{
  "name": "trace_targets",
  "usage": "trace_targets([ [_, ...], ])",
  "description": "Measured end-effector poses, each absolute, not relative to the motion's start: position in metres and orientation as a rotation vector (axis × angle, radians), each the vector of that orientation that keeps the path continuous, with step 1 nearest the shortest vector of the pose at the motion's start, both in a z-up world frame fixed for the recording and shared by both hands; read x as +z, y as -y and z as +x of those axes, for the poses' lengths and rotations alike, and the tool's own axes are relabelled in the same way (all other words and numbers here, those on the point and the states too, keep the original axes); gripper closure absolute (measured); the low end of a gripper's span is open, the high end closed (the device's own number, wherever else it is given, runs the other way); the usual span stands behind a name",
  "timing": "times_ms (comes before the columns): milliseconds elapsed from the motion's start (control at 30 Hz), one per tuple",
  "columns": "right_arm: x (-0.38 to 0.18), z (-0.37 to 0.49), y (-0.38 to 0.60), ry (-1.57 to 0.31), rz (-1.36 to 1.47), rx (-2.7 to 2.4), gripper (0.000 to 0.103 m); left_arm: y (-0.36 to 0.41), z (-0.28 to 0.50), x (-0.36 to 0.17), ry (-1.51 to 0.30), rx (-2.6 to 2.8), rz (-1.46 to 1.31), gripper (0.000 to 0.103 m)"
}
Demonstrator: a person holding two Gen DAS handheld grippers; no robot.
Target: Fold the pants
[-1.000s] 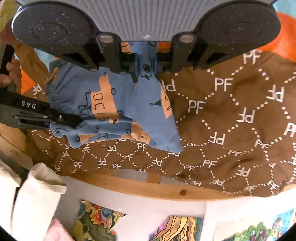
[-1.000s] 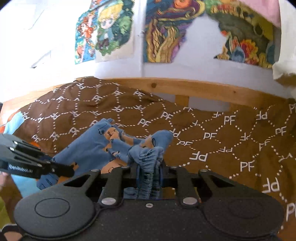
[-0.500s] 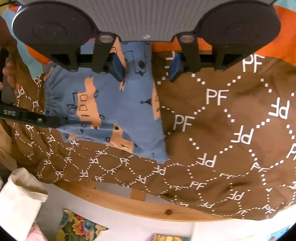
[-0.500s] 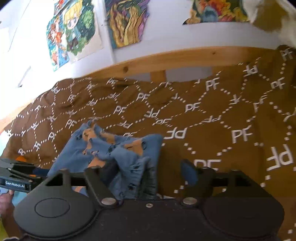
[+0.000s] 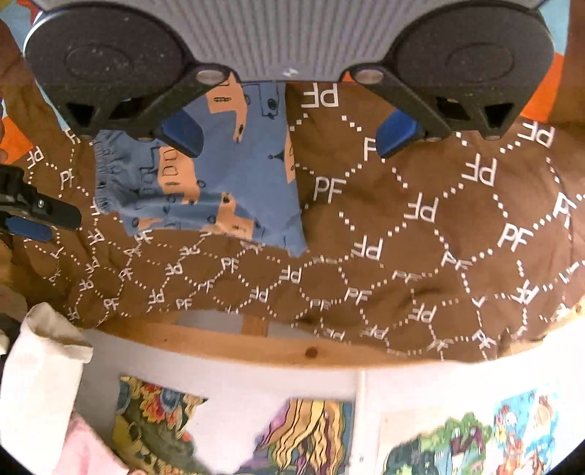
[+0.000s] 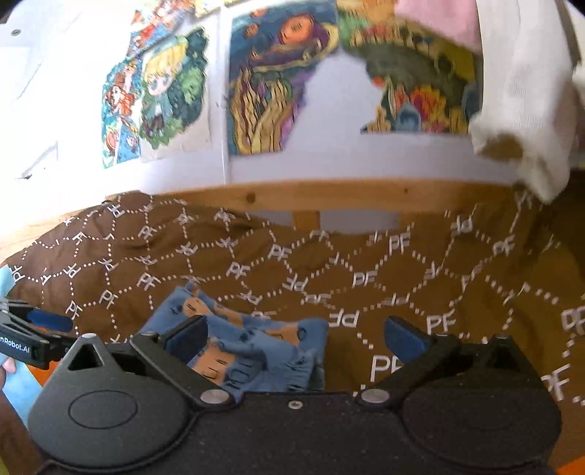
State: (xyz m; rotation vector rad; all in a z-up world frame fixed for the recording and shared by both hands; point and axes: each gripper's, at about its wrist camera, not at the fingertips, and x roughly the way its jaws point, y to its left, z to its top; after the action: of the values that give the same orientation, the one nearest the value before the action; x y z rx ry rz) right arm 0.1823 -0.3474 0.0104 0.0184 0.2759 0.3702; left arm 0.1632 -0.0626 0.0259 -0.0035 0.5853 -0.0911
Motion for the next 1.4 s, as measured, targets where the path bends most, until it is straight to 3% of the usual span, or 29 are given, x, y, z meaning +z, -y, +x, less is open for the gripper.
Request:
trace_targets([
  [233,0.024,0.126,0.342,-0.2,0.019,0.252,0.001,0.073,0.125,0.042,-0.504,-0.063,-0.006,0.0],
  [733,0.01,0.024,0.331,-0.294,0.058,0.13,0.001,0.059,0.043,0.025,-0.479,0.0,0.015,0.0],
  [1400,-0.015,0.019,0.316,-0.406,0.058,0.169,0.001,0.058,0.038,0.005,-0.568,-0.006,0.051,0.0],
])
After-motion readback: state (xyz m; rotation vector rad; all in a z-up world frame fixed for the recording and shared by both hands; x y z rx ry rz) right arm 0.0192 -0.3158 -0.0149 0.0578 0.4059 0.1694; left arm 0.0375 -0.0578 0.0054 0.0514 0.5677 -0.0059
